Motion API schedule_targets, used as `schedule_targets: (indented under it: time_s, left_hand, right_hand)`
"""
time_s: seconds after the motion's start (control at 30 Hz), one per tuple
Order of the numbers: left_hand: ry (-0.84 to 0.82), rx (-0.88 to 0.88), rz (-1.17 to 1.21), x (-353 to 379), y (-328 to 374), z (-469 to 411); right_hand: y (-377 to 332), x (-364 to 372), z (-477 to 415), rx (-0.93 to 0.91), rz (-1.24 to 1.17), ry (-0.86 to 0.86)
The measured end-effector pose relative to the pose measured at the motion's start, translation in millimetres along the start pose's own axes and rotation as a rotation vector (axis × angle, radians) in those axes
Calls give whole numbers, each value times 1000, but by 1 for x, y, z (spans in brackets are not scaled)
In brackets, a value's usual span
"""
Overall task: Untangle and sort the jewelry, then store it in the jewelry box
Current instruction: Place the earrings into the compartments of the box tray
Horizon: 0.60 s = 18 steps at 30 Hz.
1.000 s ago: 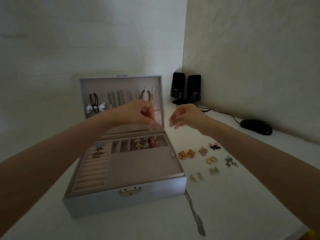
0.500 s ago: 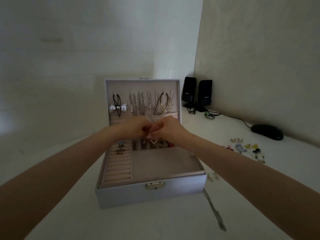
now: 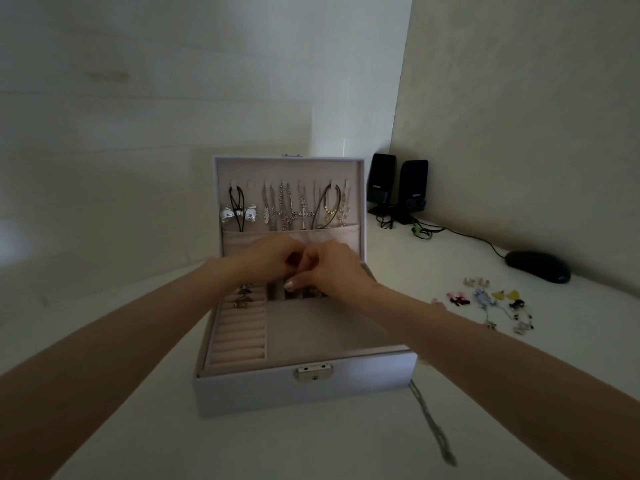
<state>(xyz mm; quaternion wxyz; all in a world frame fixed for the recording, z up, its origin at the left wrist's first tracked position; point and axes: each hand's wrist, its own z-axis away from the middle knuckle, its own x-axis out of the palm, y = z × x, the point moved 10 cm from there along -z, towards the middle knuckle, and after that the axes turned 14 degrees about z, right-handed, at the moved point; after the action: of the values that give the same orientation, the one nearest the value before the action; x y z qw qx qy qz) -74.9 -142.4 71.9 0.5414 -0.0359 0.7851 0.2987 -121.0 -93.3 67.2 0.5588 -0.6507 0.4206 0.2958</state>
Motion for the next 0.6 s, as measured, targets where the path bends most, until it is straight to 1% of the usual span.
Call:
schedule_targets:
  time_s: [0.1,0.23,0.47,0.6]
  left_hand:
    - [6,35,49,1,0,1]
    - [12,-2,102,1,-6,3]
    - [2,-69,106,-2,-10,7]
    - [-4,-70,98,-1,-10,8]
  right_hand:
    - [-1,-1,1,-23,78,14]
    - [-3,0,1,-50,132,-29]
    - [-4,3,2,-106,188,-54]
    - [-5,4,5,-126,217,-47]
